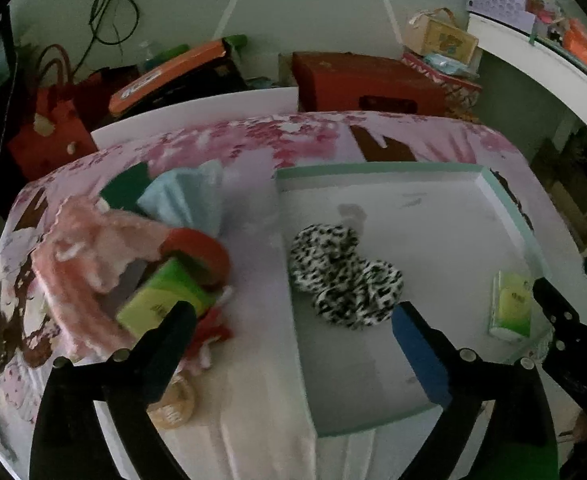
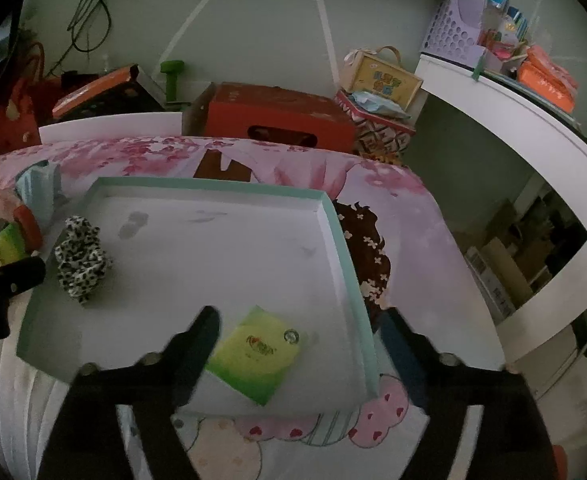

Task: Organize soft objects
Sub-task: 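Carry both items over the mint tray and open both tools to drop them, then withdraw both tools from the tray back toward the item pile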

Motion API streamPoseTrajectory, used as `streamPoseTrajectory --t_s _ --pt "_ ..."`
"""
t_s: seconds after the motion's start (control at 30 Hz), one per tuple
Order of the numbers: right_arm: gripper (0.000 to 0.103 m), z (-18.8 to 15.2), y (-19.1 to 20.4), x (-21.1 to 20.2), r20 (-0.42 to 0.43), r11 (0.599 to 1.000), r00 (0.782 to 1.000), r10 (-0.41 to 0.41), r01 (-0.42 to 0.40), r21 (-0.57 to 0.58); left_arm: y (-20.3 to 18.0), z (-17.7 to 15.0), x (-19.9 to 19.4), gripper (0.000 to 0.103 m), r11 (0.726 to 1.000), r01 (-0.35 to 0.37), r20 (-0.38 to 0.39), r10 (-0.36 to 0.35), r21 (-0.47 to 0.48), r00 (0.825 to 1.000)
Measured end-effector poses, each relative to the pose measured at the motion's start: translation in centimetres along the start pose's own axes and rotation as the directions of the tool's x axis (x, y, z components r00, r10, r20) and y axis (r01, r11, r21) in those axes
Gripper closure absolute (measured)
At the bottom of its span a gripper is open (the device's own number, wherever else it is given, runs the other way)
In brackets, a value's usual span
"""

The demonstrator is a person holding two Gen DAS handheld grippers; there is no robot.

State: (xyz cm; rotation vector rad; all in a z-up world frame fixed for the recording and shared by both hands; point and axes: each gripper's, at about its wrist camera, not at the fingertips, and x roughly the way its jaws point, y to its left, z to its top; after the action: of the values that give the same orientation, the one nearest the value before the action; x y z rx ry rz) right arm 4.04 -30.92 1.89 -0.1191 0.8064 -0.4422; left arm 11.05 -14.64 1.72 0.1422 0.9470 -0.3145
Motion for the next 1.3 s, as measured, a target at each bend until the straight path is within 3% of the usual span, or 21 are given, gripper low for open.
streamPoseTrajectory --t_s 0.07,0.77,1.3 --pt "0.0 0.0 0.1 -0.4 -0.002 1.0 1.0 0.005 -0.005 0.001 0.4 -0.2 -0.2 0.005 1.0 -0.006 -0.008 0.006 -0.004 1.0" --pt "0.0 -0.3 1.8 -7.9 0.013 0.998 0.998 0.057 -0.057 0.013 7.3 -4.3 -7.4 0.004 0.988 -0.043 0.019 0.046 -0.146 0.999" --pt "0.0 0.4 8.3 -10.2 0.023 0.983 0.984 0.174 -0.173 -0.065 15.3 -8.1 -10.0 0.004 0.955 -0.104 0.001 0.109 -0.279 0.994"
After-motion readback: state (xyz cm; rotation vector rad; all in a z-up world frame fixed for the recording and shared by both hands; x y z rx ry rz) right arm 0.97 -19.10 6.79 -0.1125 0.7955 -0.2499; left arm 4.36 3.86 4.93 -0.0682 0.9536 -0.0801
